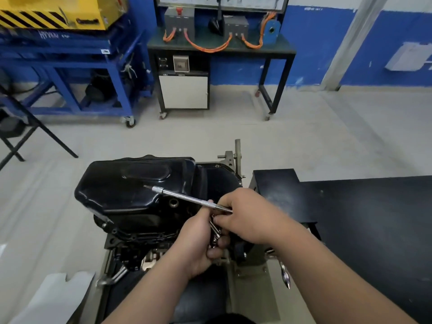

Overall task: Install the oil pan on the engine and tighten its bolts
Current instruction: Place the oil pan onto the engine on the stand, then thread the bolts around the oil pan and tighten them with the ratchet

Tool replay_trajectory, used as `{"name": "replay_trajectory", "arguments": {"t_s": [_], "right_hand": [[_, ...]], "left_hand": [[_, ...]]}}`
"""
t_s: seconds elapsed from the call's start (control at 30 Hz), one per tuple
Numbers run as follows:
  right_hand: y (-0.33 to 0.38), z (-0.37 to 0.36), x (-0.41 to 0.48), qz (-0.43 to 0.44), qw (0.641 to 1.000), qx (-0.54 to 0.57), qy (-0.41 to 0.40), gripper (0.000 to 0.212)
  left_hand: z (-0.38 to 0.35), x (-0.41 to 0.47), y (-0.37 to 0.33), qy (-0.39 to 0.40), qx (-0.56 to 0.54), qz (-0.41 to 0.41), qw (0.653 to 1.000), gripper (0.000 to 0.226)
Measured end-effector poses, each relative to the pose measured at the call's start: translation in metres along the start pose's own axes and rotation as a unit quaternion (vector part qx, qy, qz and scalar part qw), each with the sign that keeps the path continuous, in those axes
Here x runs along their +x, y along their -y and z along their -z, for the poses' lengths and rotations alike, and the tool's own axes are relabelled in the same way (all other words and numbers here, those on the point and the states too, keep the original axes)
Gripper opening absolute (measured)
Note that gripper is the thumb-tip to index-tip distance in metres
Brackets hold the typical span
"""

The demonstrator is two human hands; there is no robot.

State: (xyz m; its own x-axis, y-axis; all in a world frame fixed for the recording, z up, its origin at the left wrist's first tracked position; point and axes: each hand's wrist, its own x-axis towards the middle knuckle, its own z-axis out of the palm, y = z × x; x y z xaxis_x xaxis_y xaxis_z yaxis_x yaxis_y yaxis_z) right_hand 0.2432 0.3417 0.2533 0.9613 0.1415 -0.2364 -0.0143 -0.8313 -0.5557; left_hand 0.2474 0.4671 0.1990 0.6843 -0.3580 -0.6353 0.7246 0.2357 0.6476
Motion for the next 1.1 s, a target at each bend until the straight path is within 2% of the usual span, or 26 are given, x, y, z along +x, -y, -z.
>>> {"name": "replay_trajectory", "arguments": {"t_s": [0.17, 0.3, 0.43, 0.5, 0.67, 0.83, 1.0, 1.1], "right_hand": [[-0.040, -0.003, -0.005, 0.001, 1.000, -0.002, 0.029, 0.010], [-0.065, -0.005, -0.006, -0.004, 1.000, 0.025, -0.017, 0.014], [-0.081, -0.009, -0.007, -0.017, 0.995, 0.059, -0.078, 0.013], [-0.083, -0.009, -0.006, -0.020, 0.991, 0.097, -0.085, 0.013], [-0.084, 0.000, -0.005, -0.018, 0.970, 0.241, -0.012, 0.014], [-0.071, -0.001, 0.003, -0.001, 0.942, 0.326, -0.073, 0.012], [-0.064, 0.000, 0.002, 0.020, 0.938, 0.347, -0.006, 0.011], [-0.061, -0.003, 0.002, 0.002, 0.945, 0.323, -0.052, 0.013]], "left_hand": [[-0.024, 0.011, 0.026, -0.002, -0.014, 0.030, 0.999, 0.031], [-0.036, 0.017, 0.037, -0.021, -0.016, 0.028, 0.999, 0.026], [-0.044, 0.019, 0.044, -0.028, 0.006, -0.019, 0.999, 0.024], [-0.043, 0.021, 0.043, -0.013, 0.025, -0.040, 0.999, 0.025], [-0.029, 0.023, 0.024, 0.056, 0.090, -0.042, 0.993, 0.033], [-0.022, 0.031, 0.014, 0.118, 0.072, -0.038, 0.990, 0.033], [-0.009, 0.033, 0.010, 0.182, 0.032, 0.003, 0.983, 0.035], [-0.005, 0.037, 0.009, 0.158, 0.022, 0.030, 0.987, 0.042]]}}
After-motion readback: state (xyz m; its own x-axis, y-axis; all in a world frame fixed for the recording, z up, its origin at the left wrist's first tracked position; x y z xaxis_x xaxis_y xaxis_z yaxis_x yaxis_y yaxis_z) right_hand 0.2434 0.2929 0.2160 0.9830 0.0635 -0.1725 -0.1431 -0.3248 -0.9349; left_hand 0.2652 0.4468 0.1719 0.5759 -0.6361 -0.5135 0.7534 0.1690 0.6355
